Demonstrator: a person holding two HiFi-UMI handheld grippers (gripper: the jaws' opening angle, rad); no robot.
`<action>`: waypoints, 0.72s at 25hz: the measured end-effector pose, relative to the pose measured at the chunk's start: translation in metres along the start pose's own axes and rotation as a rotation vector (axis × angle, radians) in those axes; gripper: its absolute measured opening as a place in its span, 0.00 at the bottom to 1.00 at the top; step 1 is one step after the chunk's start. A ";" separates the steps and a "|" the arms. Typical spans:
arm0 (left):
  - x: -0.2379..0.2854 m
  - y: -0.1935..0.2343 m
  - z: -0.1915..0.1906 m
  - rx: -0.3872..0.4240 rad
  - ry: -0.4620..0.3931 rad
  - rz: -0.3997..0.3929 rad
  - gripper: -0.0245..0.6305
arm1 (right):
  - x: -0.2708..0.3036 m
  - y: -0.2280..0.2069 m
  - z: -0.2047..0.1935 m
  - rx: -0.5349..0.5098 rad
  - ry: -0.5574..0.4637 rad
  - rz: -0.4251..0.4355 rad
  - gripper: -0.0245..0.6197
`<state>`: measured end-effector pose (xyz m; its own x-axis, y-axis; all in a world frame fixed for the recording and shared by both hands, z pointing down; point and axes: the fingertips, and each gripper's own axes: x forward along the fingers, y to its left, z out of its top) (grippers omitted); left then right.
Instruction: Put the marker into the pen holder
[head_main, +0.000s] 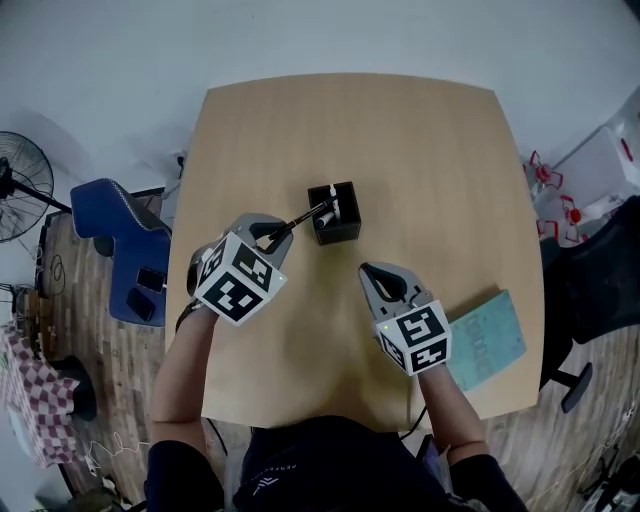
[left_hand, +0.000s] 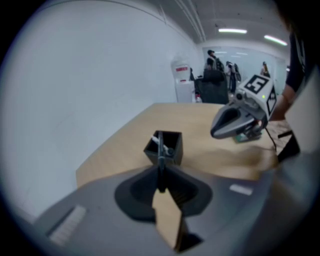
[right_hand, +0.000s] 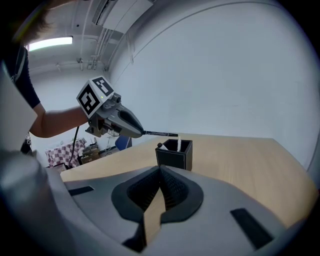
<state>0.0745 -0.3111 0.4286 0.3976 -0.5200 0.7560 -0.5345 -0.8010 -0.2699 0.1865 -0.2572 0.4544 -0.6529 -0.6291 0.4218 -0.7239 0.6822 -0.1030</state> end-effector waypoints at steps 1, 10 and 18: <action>0.003 0.000 0.001 0.008 0.008 -0.013 0.12 | 0.002 -0.002 -0.002 0.001 0.006 0.001 0.04; 0.020 0.002 -0.001 0.167 0.136 -0.074 0.12 | 0.020 -0.014 -0.015 0.031 0.029 0.012 0.04; 0.033 -0.001 0.003 0.309 0.186 -0.114 0.12 | 0.029 -0.011 -0.027 0.058 0.050 0.025 0.04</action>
<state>0.0908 -0.3280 0.4518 0.2839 -0.3827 0.8792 -0.2330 -0.9170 -0.3239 0.1821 -0.2726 0.4923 -0.6600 -0.5917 0.4629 -0.7201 0.6739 -0.1652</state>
